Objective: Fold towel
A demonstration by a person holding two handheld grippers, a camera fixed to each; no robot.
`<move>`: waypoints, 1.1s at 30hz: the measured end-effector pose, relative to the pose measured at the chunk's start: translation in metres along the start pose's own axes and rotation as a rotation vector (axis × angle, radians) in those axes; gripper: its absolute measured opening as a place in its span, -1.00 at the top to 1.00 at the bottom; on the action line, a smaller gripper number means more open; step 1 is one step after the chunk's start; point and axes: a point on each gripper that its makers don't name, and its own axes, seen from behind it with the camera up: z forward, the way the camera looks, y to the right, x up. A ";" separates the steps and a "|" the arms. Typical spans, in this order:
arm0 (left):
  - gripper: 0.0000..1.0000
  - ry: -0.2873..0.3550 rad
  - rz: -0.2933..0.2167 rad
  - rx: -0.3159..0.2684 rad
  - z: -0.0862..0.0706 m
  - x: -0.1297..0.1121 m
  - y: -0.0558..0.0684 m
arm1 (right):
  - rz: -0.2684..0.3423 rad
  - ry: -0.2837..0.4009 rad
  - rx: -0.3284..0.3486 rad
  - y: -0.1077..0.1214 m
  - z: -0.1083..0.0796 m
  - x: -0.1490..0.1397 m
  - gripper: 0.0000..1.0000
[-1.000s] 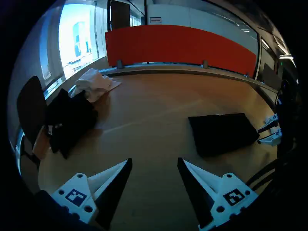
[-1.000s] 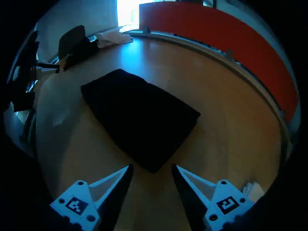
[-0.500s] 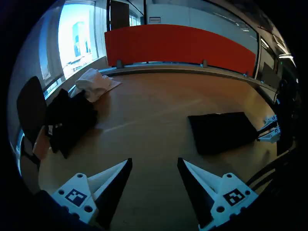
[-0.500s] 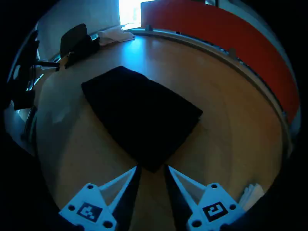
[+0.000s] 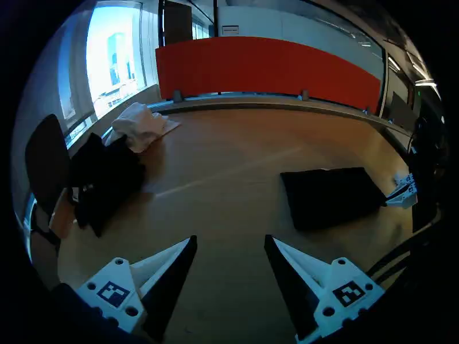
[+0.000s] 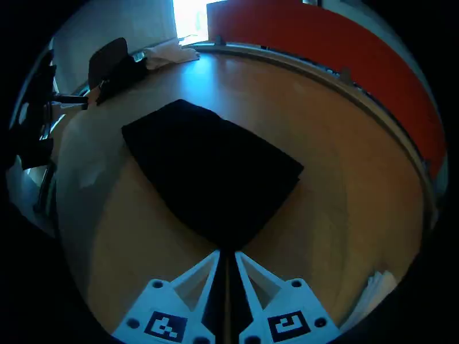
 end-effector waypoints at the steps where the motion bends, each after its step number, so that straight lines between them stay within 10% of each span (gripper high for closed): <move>1: -0.73 0.000 0.000 0.000 0.000 0.000 0.000 | -0.006 0.004 -0.007 0.001 0.000 0.001 0.90; 33: -0.73 0.019 -0.009 0.004 -0.004 0.008 -0.008 | -0.134 0.226 -0.107 0.006 -0.062 0.124 0.88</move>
